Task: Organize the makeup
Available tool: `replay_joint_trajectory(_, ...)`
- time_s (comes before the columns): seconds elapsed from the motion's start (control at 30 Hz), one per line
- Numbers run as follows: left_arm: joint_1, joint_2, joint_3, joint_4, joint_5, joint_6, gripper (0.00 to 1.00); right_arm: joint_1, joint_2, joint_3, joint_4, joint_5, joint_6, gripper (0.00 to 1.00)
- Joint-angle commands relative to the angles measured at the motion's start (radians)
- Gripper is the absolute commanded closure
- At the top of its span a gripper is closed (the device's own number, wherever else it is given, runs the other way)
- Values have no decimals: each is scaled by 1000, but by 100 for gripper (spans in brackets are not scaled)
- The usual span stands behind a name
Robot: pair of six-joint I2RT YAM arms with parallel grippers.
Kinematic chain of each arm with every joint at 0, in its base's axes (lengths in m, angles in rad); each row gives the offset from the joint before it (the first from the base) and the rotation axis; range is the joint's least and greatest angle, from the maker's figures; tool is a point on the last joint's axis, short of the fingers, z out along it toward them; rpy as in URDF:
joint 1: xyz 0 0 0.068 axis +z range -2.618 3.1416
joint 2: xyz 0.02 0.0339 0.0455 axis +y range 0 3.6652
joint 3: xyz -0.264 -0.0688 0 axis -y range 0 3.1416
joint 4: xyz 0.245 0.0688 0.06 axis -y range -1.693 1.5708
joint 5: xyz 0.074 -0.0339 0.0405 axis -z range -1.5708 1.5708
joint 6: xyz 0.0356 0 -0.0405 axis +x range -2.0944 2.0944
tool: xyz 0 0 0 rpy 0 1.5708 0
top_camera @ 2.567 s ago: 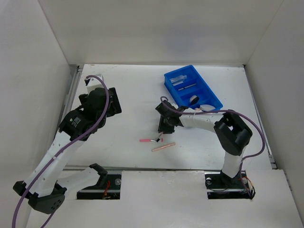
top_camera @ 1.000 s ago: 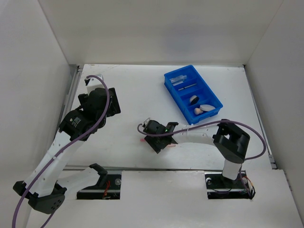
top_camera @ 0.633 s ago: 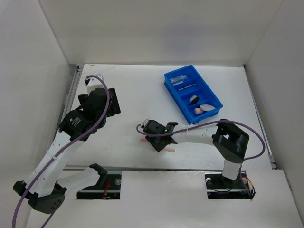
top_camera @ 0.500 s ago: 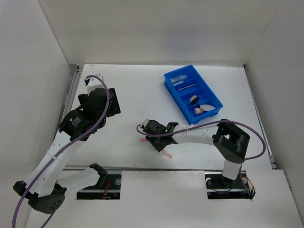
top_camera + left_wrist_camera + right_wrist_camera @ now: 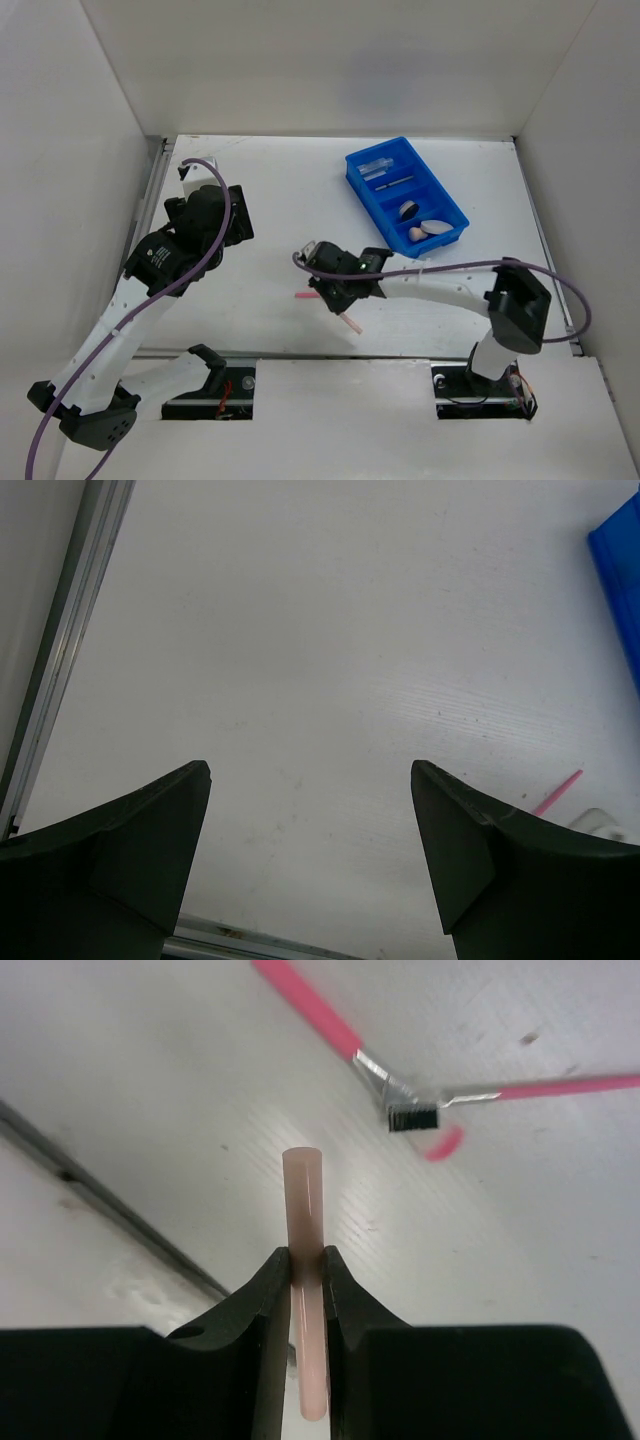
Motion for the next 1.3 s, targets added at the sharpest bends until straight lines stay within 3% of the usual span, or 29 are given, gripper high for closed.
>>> replay_joint_trajectory(0.0, 0, -18, 43, 0, -21, 4, 21, -34, -134, 195, -68, 94, 40, 95)
replay_joint_trajectory(0.17, 0, -27, 43, 0, -30, 4, 21, -192, -143, 308, -52, 143, 204, 97)
replay_joint_trajectory(0.43, 0, -27, 52, 0, -41, 33, 21, -681, -74, 304, 176, -91, 463, 98)
replay_joint_trajectory(0.53, 0, -18, 63, 9, -51, 33, 21, -792, -37, 264, 349, -229, 629, 99)
replay_joint_trajectory(0.63, 0, -8, 63, -1, -42, 33, 21, -828, 16, 247, 440, -230, 769, 99)
replay_joint_trajectory(0.83, 0, -8, 63, -10, -51, 33, 21, -851, 102, 288, 440, -98, 913, 99)
replay_joint_trajectory(1.27, 0, -8, 94, -38, -79, 33, 20, -891, 197, 298, 458, 1, 1033, 99)
